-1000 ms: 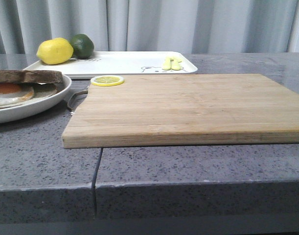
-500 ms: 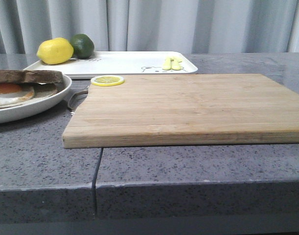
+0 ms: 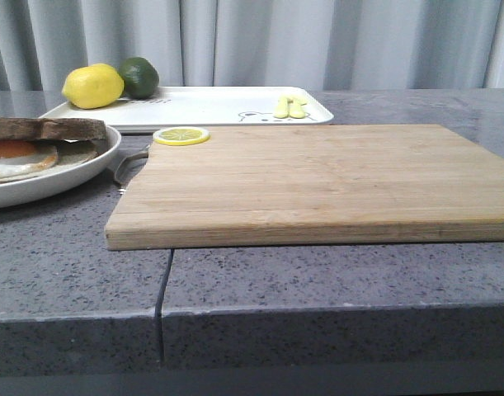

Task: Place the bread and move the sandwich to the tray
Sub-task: 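Grasp the rim of the white sandwich plate with the left gripper, then lift the plate and carry it onto the bear-print tray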

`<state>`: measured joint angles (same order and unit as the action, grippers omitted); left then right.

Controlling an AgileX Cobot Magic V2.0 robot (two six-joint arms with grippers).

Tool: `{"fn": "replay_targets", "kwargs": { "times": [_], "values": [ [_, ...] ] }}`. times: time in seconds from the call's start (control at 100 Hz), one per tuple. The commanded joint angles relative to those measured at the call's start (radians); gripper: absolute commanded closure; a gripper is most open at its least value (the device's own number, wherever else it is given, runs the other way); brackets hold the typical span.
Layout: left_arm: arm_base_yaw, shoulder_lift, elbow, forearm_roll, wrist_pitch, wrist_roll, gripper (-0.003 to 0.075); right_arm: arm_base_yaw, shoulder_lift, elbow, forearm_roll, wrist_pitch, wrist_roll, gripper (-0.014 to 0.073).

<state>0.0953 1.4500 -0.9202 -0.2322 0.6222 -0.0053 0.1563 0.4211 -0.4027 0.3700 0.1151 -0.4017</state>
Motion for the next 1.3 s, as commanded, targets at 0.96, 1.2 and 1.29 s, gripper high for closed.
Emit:
{"fn": "replay_targets", "kwargs": {
  "times": [0.96,1.2,1.29],
  "values": [
    [0.038,-0.176,-0.051,-0.303,-0.029,0.047,0.0739,-0.006,0.002,-0.027,-0.004,-0.076,-0.001,0.0192],
    [0.038,-0.169,-0.13,-0.595,-0.02,0.186,0.074,-0.006,0.002,-0.027,-0.004,-0.076,-0.001,0.0192],
    [0.038,-0.148,-0.171,-0.652,-0.016,0.203,0.074,-0.006,0.002,-0.027,-0.004,-0.077,-0.001,0.0192]
  ]
}}
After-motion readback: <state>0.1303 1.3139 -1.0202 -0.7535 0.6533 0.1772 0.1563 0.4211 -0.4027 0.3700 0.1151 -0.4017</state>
